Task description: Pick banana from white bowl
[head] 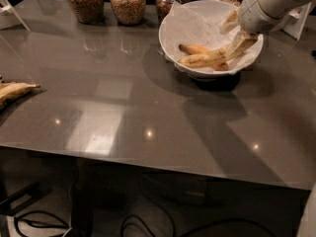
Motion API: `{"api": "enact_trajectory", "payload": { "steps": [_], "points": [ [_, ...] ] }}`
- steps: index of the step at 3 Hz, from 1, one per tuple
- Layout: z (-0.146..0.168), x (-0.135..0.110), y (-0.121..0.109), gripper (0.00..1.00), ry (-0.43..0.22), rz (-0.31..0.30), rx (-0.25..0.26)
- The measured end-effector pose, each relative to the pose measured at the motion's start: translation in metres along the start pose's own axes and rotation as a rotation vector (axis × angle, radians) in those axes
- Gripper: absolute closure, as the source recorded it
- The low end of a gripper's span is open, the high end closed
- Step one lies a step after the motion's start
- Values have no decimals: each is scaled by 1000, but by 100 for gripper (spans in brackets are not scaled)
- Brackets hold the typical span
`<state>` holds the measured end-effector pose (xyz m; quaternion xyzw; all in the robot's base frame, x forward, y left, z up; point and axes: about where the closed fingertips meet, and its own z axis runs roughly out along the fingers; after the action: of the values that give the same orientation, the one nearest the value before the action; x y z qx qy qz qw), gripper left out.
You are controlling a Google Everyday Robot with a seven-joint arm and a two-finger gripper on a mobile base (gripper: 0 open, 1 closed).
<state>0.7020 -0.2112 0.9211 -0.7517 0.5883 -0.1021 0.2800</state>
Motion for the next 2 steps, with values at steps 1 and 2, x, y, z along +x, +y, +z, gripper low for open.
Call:
{"api": "enact_trajectory", "payload": {
  "steps": [1, 2],
  "points": [
    [2, 9, 9, 36, 26, -56, -89],
    [3, 19, 14, 38, 42, -79, -142]
  ]
}}
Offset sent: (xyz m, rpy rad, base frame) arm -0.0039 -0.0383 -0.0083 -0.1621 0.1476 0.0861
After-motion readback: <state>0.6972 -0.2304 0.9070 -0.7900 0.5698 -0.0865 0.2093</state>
